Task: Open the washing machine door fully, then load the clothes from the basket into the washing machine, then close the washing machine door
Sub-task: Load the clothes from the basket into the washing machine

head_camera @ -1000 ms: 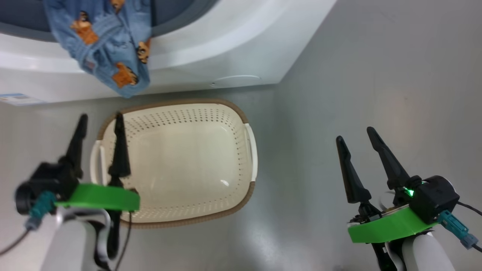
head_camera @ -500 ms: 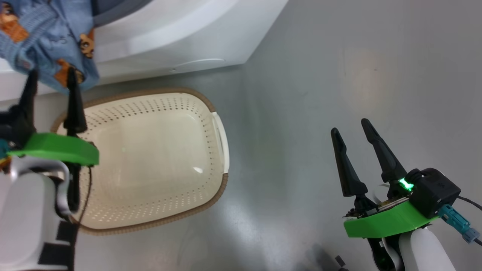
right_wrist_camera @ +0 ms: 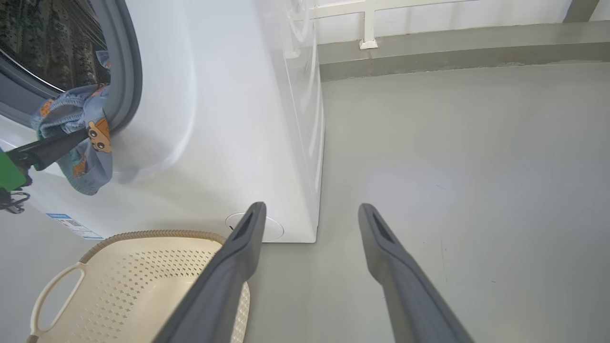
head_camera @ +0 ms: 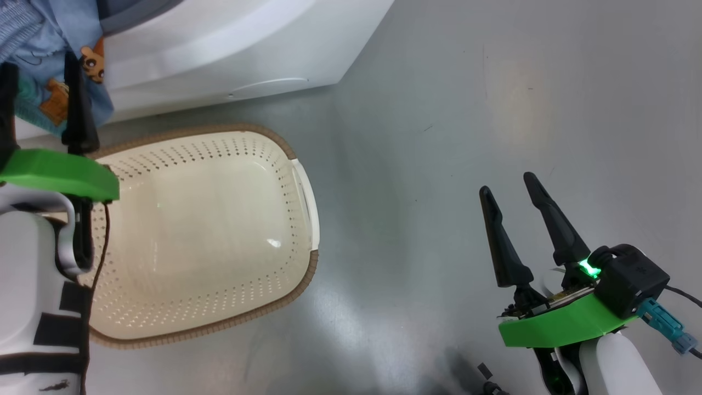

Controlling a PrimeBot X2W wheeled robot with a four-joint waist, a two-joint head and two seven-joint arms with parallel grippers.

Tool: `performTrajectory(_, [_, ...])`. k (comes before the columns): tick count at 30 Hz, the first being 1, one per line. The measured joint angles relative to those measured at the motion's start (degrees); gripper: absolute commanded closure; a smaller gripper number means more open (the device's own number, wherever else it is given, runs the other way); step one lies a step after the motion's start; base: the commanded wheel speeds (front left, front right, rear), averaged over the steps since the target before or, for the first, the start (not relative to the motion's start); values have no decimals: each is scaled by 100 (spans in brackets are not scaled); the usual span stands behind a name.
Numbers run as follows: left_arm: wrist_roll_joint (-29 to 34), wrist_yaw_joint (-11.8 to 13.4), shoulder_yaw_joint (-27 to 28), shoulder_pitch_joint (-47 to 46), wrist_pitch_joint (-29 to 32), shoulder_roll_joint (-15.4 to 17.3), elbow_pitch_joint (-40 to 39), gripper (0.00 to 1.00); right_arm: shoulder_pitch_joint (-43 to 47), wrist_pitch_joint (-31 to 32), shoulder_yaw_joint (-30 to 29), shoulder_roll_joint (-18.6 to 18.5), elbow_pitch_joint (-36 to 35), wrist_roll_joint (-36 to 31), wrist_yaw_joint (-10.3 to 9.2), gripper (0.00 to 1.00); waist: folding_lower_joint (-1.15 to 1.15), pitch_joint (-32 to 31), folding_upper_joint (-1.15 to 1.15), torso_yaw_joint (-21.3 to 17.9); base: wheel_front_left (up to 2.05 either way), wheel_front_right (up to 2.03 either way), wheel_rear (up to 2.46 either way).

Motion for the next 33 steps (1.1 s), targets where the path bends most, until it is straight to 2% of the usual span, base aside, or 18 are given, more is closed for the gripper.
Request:
performTrajectory(5, [70, 56, -31, -131, -30, 9, 286, 0, 5, 0, 35, 1, -1, -3, -1, 0, 0, -41, 0, -14, 0, 0, 0])
performTrajectory(7, [93, 91, -33, -207, -30, -1, 410, 4, 19, 0, 36, 1, -2, -12, 0, 0, 0, -50, 0, -7, 0, 0, 0])
performTrajectory(8, [100, 92, -33, -231, -41, -1, 468, 24, 19, 0, 41, 1, -2, -15, 0, 0, 0, -55, 0, -8, 0, 0, 0])
performTrajectory(9, [101, 94, -31, -266, -56, -1, 531, 50, 20, 0, 44, 1, -3, -16, 0, 0, 0, -61, 0, -9, 0, 0, 0])
performTrajectory(10, [102, 102, -26, -287, -67, -2, 580, 57, 21, 0, 46, 1, -3, -18, 0, 0, 0, -68, 0, -10, 0, 0, 0])
performTrajectory(11, [104, 116, -24, -307, -71, -4, 627, 71, 23, 0, 46, 1, -3, -25, 0, 0, 0, -77, 0, -11, 0, 0, 0])
performTrajectory(12, [105, 120, -22, -327, -71, -11, 678, 100, 26, 0, 44, 1, -3, -48, 0, 0, 0, -87, 0, -10, 0, 0, 0])
performTrajectory(21, [109, 121, 20, -369, -63, -135, 734, 100, 55, 0, 23, 2, -3, -76, 0, 0, 0, -182, 0, 48, 0, 0, 0])
performTrajectory(33, [305, 48, 70, -378, -73, -122, 248, 100, 64, 0, 142, 2, 41, -75, 0, 0, 0, -333, 0, 128, 0, 0, 0])
